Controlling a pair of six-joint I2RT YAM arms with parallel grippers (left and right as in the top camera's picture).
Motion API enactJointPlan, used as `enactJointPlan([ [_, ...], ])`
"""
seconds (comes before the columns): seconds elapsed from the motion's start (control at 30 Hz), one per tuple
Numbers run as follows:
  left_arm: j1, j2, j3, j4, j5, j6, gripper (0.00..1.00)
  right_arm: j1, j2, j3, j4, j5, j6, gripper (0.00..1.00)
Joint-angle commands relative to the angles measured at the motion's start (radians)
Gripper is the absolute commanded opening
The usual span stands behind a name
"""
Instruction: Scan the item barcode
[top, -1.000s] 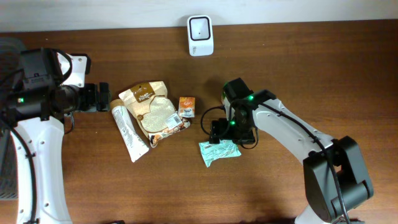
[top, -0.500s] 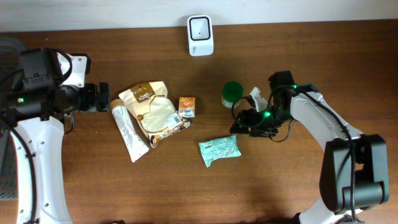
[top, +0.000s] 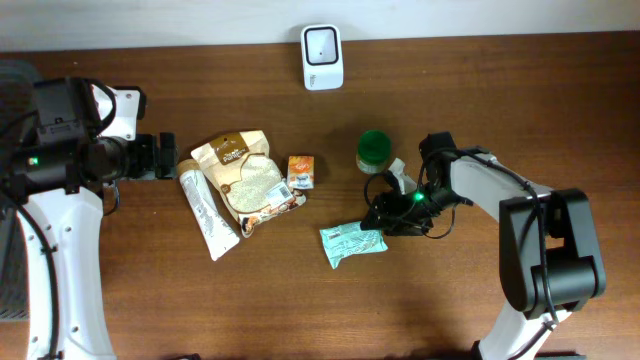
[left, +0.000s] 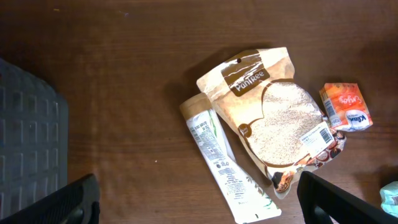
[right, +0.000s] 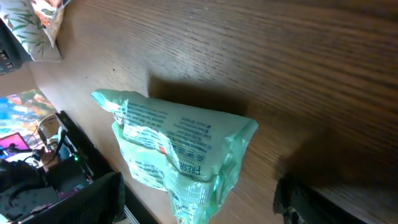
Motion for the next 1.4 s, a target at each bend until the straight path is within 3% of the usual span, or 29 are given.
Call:
enactJointPlan([
  [0.0,-0.001,-0.019,0.008,0.011,0.014,0.016,0.99,0.007,0.013,-0.012,0.007,-0.013,-0.013,0.76],
  [0.07,-0.001,-0.019,0.008,0.045,0.023,0.015,0.99,0.017,0.013,-0.012,0.016,-0.013,-0.009,0.76],
  [0.27,-0.002,-0.014,0.005,0.050,0.300,0.015,0.99,0.111,0.013,-0.012,0.074,-0.013,0.090,0.68],
  [0.4,-0.027,0.038,-0.035,0.020,0.381,-0.084,1.00,0.145,0.013,-0.019,0.100,-0.008,0.149,0.66],
  [0.43,-0.038,0.048,-0.054,0.019,0.381,-0.104,0.95,0.145,0.013,-0.026,0.105,-0.008,0.157,0.66],
  [0.53,-0.091,0.090,-0.126,0.020,0.382,-0.169,0.56,0.145,0.013,-0.055,0.143,-0.008,0.215,0.65],
  [0.63,-0.169,0.137,-0.205,0.035,0.382,-0.173,0.22,0.145,0.013,-0.089,0.200,-0.008,0.304,0.60],
  [0.73,-0.234,0.166,-0.235,0.040,0.382,-0.174,0.00,0.145,0.013,-0.092,0.225,-0.006,0.367,0.55],
  [0.9,-0.388,0.211,-0.294,0.079,0.411,-0.222,0.00,0.145,0.013,-0.092,0.249,0.004,0.415,0.43],
  [1.0,-0.463,0.222,-0.307,0.095,0.411,-0.222,0.00,0.145,0.013,-0.092,0.250,0.004,0.415,0.42],
  [1.1,-0.539,0.222,-0.344,0.102,0.456,-0.222,0.00,0.145,0.013,-0.092,0.254,0.028,0.415,0.28],
  [1.3,-0.571,0.222,-0.480,0.227,0.513,-0.274,0.00,0.145,0.013,-0.092,0.253,0.079,0.414,0.27],
  [1.37,-0.579,0.222,-0.531,0.340,0.573,-0.275,0.00,0.145,0.013,-0.092,0.253,0.079,0.414,0.26],
])
